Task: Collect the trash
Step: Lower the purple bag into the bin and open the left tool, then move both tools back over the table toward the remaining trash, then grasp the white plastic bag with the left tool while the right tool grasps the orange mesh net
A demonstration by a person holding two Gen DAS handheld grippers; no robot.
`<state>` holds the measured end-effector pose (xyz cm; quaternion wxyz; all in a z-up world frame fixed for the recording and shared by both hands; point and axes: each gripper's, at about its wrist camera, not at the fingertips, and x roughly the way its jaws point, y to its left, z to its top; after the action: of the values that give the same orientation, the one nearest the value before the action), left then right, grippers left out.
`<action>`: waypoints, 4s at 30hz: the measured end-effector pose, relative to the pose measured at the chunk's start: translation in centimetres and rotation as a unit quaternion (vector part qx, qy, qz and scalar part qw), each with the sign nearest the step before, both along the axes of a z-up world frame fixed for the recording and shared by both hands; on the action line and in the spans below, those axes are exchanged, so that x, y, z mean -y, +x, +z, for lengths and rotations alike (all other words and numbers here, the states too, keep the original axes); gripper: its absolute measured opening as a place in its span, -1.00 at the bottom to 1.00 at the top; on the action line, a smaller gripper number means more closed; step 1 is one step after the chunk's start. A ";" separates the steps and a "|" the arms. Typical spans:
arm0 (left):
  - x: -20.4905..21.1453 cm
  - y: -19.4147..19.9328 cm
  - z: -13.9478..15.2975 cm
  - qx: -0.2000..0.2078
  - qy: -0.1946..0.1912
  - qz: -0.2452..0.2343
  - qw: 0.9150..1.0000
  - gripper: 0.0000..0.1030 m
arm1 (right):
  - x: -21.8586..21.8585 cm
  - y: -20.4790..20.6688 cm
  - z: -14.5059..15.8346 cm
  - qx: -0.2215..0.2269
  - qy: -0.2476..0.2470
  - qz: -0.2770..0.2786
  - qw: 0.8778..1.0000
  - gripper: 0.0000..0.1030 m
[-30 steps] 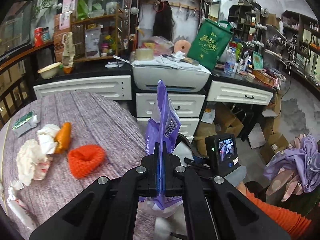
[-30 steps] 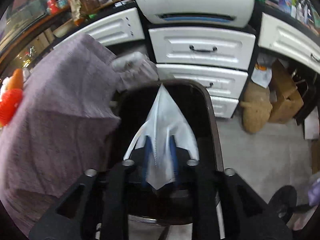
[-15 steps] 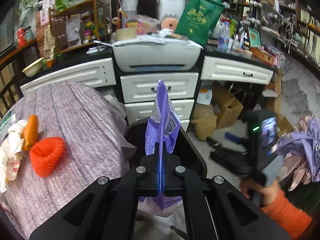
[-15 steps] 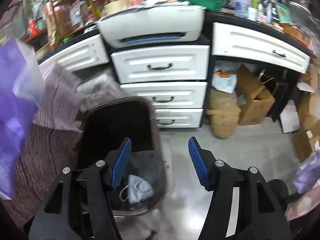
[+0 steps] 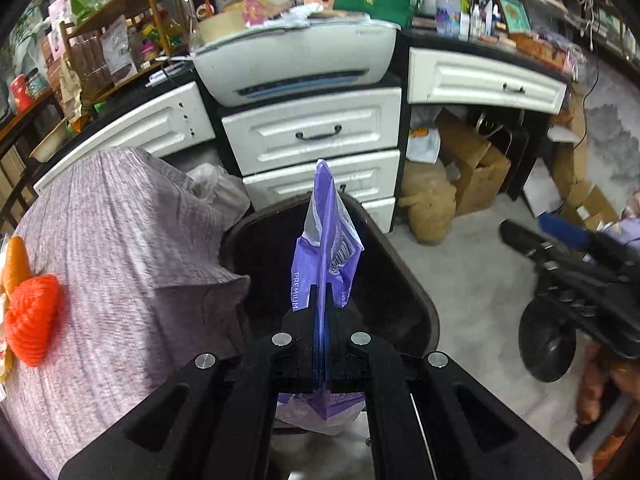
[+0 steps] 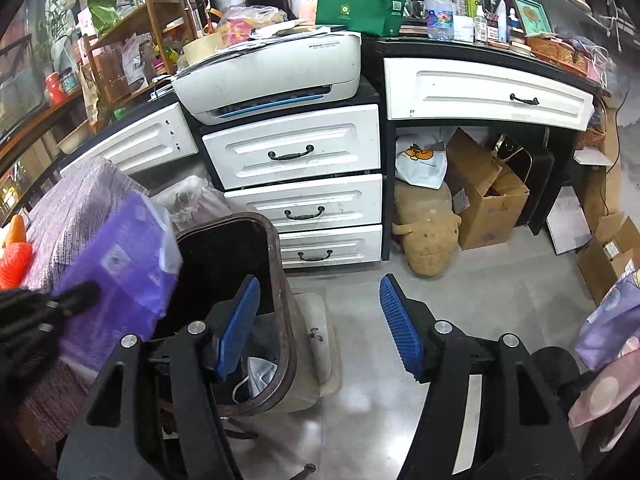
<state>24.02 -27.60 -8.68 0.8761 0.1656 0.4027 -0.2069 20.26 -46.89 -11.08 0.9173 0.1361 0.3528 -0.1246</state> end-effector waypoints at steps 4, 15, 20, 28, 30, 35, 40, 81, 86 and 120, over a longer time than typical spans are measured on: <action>0.9 0.5 -1.8 -0.016 0.023 -0.006 1.000 -0.88 | 0.5 -0.4 0.3 0.004 0.006 -0.006 1.000 0.22; 1.6 -1.9 -1.5 0.032 0.026 -0.033 0.999 0.76 | 2.1 -0.9 0.4 0.006 0.019 -0.027 0.999 0.31; 0.8 -3.3 -0.3 0.028 0.000 -0.029 0.999 0.85 | 2.3 -1.2 0.7 0.013 0.017 -0.032 0.999 0.48; -2.0 -5.9 2.9 0.041 -0.045 -0.016 0.998 0.89 | 0.6 -1.4 1.6 0.023 0.011 -0.007 1.000 0.66; -2.9 -6.5 3.7 0.047 -0.053 -0.012 0.997 0.89 | -0.1 -1.4 2.0 0.025 0.013 0.002 1.000 0.66; -5.5 -8.6 6.3 0.072 -0.079 -0.008 0.994 0.89 | -2.8 -1.5 3.3 0.037 0.010 0.036 0.999 0.73; -8.7 -10.1 8.0 0.088 -0.105 0.007 0.991 0.89 | -7.1 -1.3 4.8 0.051 0.008 0.087 0.995 0.78; -37.2 -13.1 7.3 0.097 -0.101 0.298 0.944 0.86 | -34.6 2.2 9.6 0.063 -0.047 0.390 0.917 0.78; -35.6 -9.8 6.7 0.077 -0.068 0.304 0.947 0.67 | -34.0 2.7 9.2 0.054 -0.043 0.383 0.921 0.78; -36.3 -13.6 9.4 0.061 -0.176 0.281 0.941 -0.82 | -34.9 9.9 6.8 -0.015 -0.071 0.380 0.922 -0.23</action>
<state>10.39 8.73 0.69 0.9369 -0.0990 0.3353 -0.0098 30.17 -11.96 -4.33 0.8975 -0.0754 0.3819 0.2071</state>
